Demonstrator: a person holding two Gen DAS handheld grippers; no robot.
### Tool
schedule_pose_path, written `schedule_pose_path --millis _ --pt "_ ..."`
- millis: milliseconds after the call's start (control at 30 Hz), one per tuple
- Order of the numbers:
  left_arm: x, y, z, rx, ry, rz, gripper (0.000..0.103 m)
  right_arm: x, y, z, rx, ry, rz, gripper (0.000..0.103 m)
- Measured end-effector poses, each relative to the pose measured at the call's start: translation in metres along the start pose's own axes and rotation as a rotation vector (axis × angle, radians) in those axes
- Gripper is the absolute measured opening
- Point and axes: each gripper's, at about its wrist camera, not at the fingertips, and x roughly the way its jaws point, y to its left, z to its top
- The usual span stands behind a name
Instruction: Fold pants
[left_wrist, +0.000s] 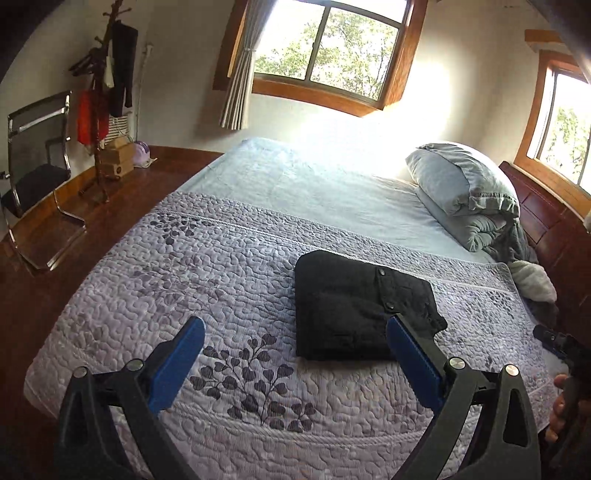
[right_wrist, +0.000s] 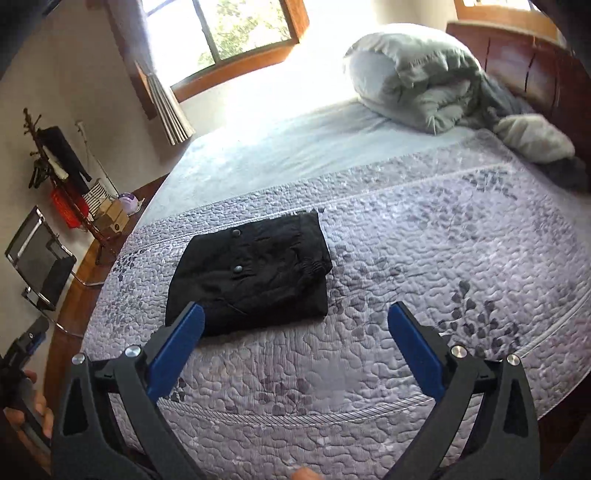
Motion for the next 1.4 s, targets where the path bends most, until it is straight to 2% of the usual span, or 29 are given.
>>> schedule_pose_path --millis 133,300,367,567,733,867,1067,1200,1400 --pt "-0.057 -0.022 -0.009 0.053 -0.021 -0.001 0.099 -0.075 0.027 -0.016 -0.085 -0.079 -0.004 0.100" --pt "-0.117 -0.046 -0.027 0.082 -0.041 -0.038 0.099 -0.148 0.055 -0.040 -0.185 -0.174 -0.086 0.100" --pt "-0.136 -0.056 -0.036 0.094 -0.043 -0.021 0.099 -0.171 0.063 -0.050 -0.198 -0.187 -0.083 0.100" --pt "-0.178 -0.081 -0.065 0.145 -0.024 -0.030 0.099 -0.213 0.076 -0.078 -0.210 -0.201 -0.059 0.100" --pt "-0.213 -0.103 -0.085 0.253 -0.082 -0.020 0.099 -0.224 0.082 -0.098 -0.217 -0.177 -0.019 0.100" --pt "-0.221 -0.103 -0.091 0.210 -0.053 -0.014 0.099 -0.231 0.089 -0.110 -0.230 -0.171 -0.004 0.100" --pt "-0.231 -0.090 -0.090 0.118 -0.085 -0.008 0.099 -0.239 0.094 -0.115 -0.237 -0.164 0.013 0.100" --pt "-0.231 -0.086 -0.086 0.094 -0.069 0.009 0.099 -0.243 0.098 -0.117 -0.235 -0.163 0.033 0.100" --pt "-0.219 -0.094 -0.082 0.120 -0.047 0.028 0.099 -0.234 0.101 -0.110 -0.254 -0.153 0.041 0.100"
